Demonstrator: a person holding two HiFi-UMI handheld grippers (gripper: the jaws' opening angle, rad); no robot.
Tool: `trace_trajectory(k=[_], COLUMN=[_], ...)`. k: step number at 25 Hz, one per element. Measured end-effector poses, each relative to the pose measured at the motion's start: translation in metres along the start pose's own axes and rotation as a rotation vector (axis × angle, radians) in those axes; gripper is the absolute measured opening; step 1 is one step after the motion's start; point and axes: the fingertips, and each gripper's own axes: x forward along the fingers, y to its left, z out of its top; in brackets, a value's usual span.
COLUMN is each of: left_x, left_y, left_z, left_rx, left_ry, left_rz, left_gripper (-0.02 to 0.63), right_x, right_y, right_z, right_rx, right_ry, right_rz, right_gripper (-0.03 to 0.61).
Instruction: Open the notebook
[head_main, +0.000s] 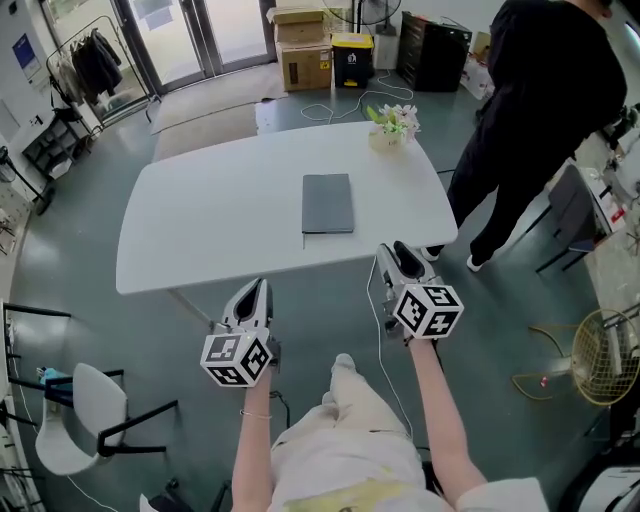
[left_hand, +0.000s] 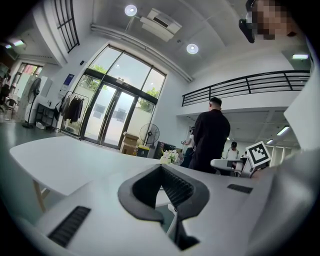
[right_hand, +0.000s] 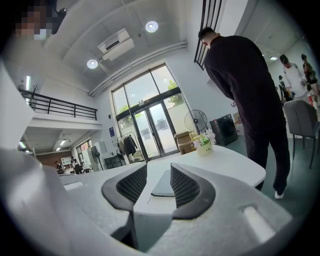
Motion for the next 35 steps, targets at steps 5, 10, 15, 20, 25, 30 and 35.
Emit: trace_trajectory(k=[5, 10, 15, 20, 25, 30, 35], left_x=[0.028, 0.063, 0.107, 0.146, 0.178, 0.202, 0.215], left_y=[0.014, 0.027, 0.035, 0.046, 0.058, 0.067, 0.071], left_z=[-0.005, -0.003, -0.015, -0.027, -0.043, -0.062, -0.077], left_rx=[-0.02, -0.038, -0.056, -0.079, -0.108, -0.135, -0.173], left_ry=[0.019, 0.047, 0.109, 0.171, 0.242, 0.306, 0.349], left_rz=[-0.007, -0.019, -0.023, -0.023, -0.027, -0.018, -0.014], left_gripper=[0.0, 0.0, 0.0, 0.0, 0.0, -0.001, -0.001], right_x=[0.032, 0.069, 0.107, 0.142, 0.169, 0.185, 0.196], right_y=[-0.01, -0.027, -0.05, -0.067, -0.08, -0.095, -0.106], right_z=[-0.008, -0.011, -0.026, -0.044, -0.065, -0.092, -0.116], right_rx=[0.025, 0.056, 0.103, 0.141, 0.198, 0.268, 0.31], right_ry=[0.028, 0.068, 0.145, 0.237, 0.331, 0.444, 0.548], right_rz=[-0.001, -0.014, -0.009, -0.001, 0.012, 0.017, 0.005], right_gripper=[0.13, 0.13, 0.13, 0.13, 0.13, 0.13, 0.13])
